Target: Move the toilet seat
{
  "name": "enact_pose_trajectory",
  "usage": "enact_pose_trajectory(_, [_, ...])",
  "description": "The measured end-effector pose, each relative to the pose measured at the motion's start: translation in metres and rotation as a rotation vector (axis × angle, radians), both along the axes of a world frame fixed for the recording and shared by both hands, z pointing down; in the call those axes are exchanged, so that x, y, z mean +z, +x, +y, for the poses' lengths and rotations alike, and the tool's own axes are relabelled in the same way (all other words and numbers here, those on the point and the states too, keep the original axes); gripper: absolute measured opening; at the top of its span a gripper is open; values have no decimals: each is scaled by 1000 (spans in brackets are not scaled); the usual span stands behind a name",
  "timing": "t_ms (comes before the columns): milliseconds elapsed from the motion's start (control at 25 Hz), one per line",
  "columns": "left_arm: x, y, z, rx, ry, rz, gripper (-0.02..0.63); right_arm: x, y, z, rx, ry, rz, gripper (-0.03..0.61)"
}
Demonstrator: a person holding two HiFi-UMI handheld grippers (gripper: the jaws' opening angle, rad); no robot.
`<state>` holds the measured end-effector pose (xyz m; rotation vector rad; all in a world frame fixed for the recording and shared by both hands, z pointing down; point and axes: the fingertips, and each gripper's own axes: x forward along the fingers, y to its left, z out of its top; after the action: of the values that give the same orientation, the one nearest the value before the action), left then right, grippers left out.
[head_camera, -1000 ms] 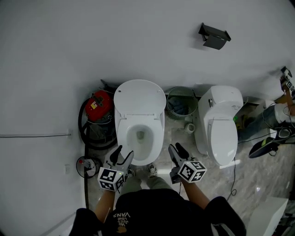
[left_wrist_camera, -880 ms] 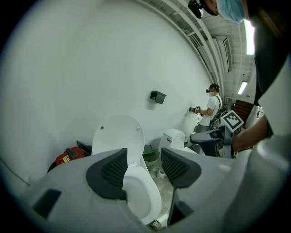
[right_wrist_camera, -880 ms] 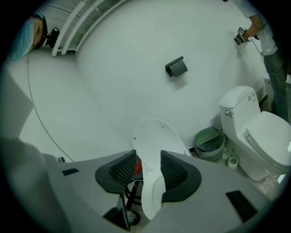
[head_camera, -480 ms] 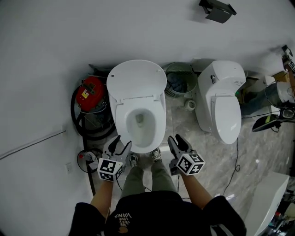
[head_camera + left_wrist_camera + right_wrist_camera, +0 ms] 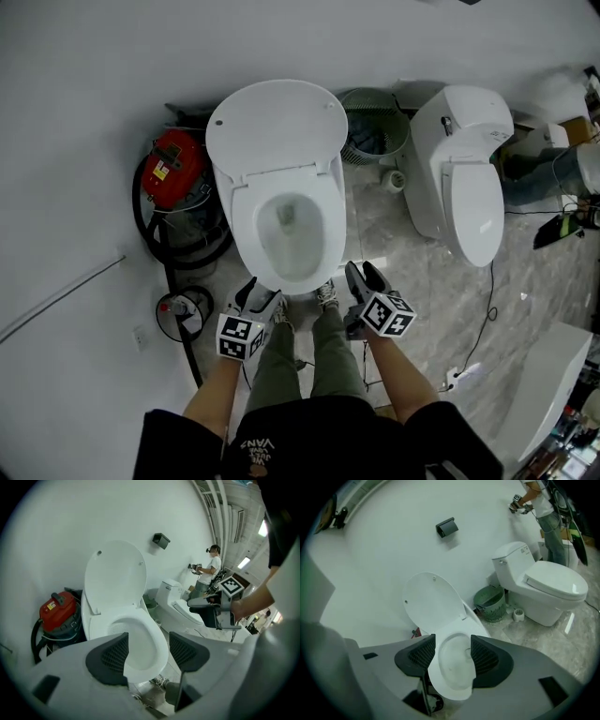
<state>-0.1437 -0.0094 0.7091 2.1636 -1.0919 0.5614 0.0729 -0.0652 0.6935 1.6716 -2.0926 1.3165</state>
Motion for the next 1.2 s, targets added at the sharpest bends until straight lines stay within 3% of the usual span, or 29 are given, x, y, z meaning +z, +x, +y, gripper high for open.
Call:
enact_pose_trajectory(200, [50, -19, 14, -91, -105, -3, 292, 59, 1, 19, 81, -119, -31, 263])
enact_pose_trajectory(680, [133, -35, 1, -298, -298, 124, 377, 161, -2, 42, 110, -294, -77, 287])
enact_pose_trajectory(1000, [188, -26, 22, -428, -494, 196, 422, 206, 7, 55, 106, -379, -93, 307])
enact_pose_trajectory(1200, [210, -26, 26, -511, -567, 240, 433, 223, 1, 67, 107, -436, -145, 318])
